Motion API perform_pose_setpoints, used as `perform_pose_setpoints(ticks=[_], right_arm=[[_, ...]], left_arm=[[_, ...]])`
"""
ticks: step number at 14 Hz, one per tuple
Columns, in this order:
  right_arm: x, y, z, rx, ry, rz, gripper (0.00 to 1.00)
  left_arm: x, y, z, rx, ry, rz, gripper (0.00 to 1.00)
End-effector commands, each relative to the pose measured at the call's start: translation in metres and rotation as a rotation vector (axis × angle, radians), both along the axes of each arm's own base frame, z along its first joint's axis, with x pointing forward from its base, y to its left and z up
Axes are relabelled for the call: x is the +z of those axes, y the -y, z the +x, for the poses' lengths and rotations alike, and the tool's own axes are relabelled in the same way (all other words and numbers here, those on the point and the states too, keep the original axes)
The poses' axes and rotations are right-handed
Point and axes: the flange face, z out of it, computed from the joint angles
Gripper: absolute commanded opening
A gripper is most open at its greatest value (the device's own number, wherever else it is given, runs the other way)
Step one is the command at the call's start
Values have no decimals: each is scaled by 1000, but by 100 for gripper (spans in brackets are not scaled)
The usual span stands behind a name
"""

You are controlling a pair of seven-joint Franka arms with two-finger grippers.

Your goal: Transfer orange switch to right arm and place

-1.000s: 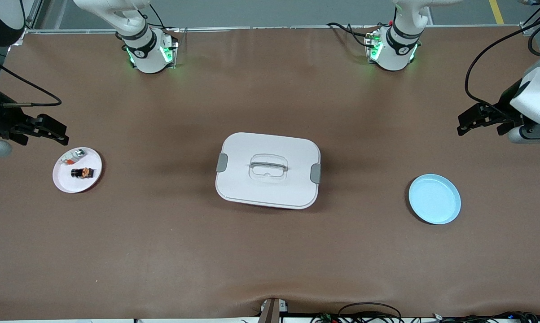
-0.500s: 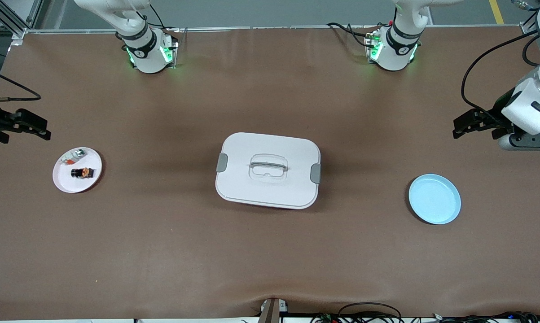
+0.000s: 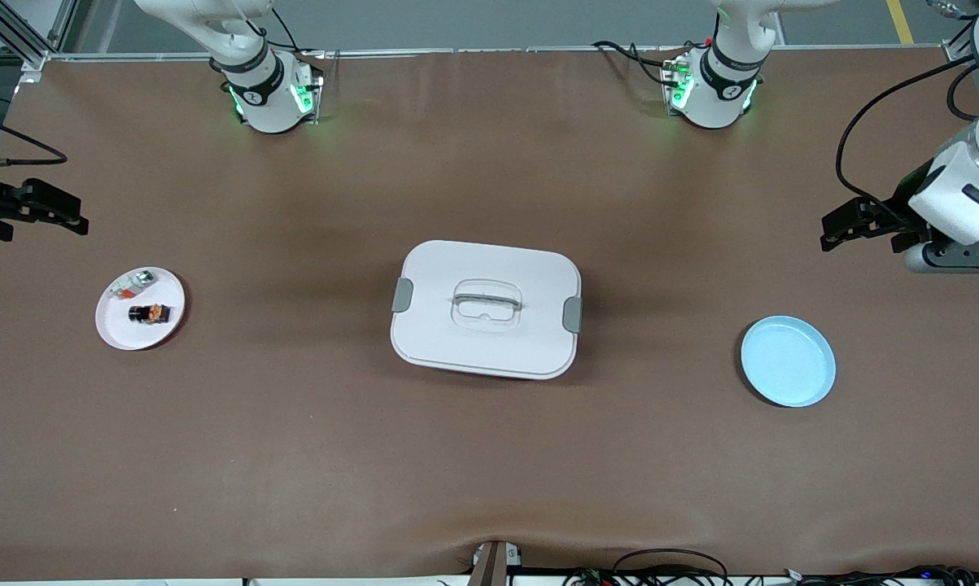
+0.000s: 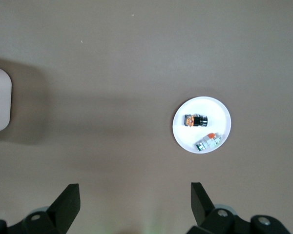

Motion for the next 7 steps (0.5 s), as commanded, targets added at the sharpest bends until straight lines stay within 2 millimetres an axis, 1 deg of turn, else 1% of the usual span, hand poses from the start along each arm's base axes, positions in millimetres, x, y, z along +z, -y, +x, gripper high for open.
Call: perform_pose_setpoints(ticks=[1,4,7], right_arm=[[5,1,-7,10,-13,12,100],[13,-1,-18,14,-3,12,100],[16,3,-29,1,4,44,100]], left_arm=[[4,-1,-2,-19,-2,17,100],[4,-1,-2,-17,-4,17,100],[4,-2,-2,-16,-4,17,100]])
